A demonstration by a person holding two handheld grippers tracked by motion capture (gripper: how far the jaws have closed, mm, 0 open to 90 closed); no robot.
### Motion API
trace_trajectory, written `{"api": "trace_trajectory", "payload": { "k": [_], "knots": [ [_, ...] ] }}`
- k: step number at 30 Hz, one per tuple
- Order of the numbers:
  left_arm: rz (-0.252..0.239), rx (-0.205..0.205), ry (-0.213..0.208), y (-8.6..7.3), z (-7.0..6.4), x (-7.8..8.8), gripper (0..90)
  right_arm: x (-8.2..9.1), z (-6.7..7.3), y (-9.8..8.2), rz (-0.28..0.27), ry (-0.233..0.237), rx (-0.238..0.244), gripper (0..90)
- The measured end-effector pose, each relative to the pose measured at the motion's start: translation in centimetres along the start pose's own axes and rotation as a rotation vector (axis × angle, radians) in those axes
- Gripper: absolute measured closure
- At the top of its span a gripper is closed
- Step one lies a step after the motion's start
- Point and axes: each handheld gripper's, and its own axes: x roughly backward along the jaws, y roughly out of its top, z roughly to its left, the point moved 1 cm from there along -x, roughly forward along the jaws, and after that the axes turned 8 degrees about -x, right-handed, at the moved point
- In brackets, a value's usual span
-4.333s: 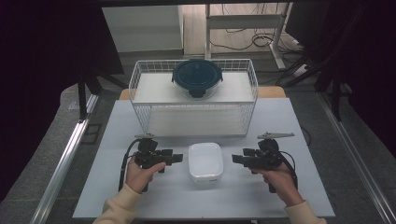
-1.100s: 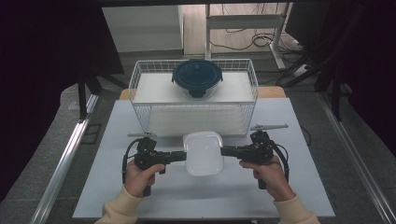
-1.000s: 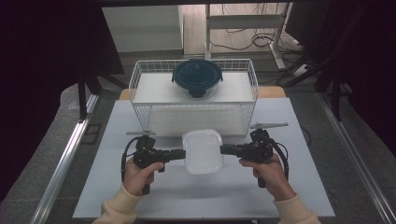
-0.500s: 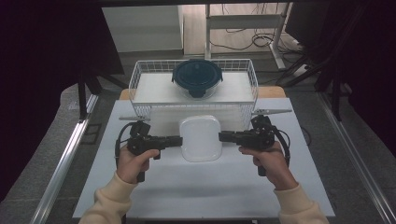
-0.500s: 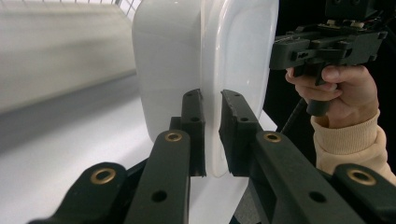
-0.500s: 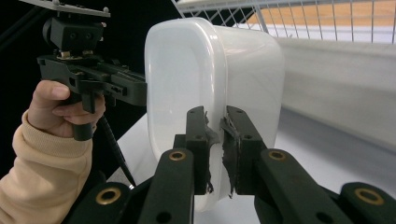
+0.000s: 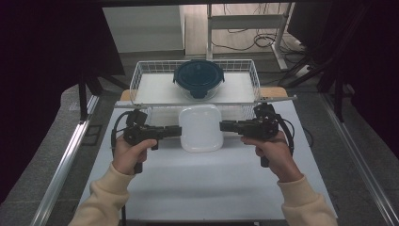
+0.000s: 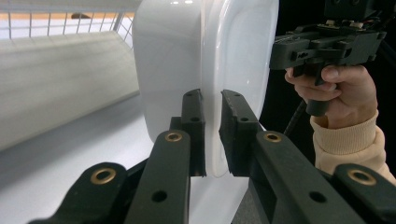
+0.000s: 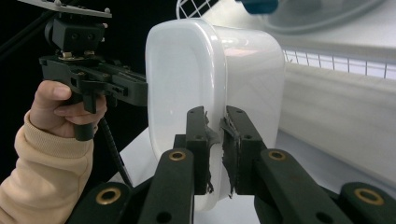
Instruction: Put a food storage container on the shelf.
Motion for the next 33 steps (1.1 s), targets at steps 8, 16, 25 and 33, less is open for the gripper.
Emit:
{"api": "trace_trajectory", "payload": {
  "k": [8,16,25,33],
  "knots": [
    [-0.013,-0.013,0.012,1.6,-0.3,0.9,80.3,0.1,1.1,1.7,-0.008,-0.012,0.028,80.4],
    [-0.022,-0.045,0.027,3.6,-1.0,1.9,80.2,0.6,2.5,3.3,-0.026,-0.027,0.062,80.4],
    [-0.028,-0.079,0.054,5.9,-1.5,2.7,80.2,0.9,3.4,5.6,-0.043,-0.031,0.086,80.4],
    [-0.030,-0.082,0.054,7.9,-1.2,3.1,80.1,1.1,3.8,7.6,-0.060,-0.025,0.094,80.4]
  ]
}}
